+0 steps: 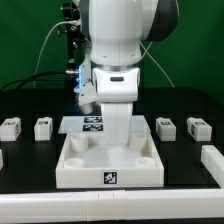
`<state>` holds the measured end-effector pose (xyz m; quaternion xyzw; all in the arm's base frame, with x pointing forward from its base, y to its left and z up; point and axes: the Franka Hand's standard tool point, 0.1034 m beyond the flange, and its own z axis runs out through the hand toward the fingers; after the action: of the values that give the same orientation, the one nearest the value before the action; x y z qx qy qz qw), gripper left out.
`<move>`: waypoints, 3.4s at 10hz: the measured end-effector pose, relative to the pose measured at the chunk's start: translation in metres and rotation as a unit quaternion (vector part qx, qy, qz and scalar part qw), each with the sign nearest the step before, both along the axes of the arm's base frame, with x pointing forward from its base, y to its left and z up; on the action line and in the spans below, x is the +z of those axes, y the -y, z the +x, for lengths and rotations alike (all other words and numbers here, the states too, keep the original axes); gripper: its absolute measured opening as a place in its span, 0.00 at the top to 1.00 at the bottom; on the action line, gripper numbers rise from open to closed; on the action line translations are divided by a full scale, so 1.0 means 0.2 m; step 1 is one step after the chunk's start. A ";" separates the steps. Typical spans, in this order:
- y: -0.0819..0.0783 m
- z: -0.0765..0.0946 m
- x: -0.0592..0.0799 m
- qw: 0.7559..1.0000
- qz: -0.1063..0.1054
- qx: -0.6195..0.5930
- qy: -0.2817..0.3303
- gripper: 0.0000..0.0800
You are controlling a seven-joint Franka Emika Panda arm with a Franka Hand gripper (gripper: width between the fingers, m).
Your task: Assemble one leg
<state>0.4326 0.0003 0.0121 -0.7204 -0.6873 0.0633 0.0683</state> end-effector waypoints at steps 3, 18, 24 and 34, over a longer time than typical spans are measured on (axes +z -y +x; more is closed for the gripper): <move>-0.02 0.02 0.00 1.000 0.001 0.004 0.002 0.90; -0.40 0.28 0.01 1.000 0.014 0.001 0.023 0.90; -0.40 0.31 0.00 1.000 0.013 0.000 0.027 0.80; -0.40 0.25 0.25 0.989 -0.011 -0.133 0.066 0.19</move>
Offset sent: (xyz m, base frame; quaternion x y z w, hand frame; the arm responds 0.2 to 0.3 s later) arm 0.0230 0.0297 -0.0049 0.0107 -0.0059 -0.0512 0.9986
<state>0.4825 0.0798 0.0622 -0.8088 -0.5875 0.0135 0.0226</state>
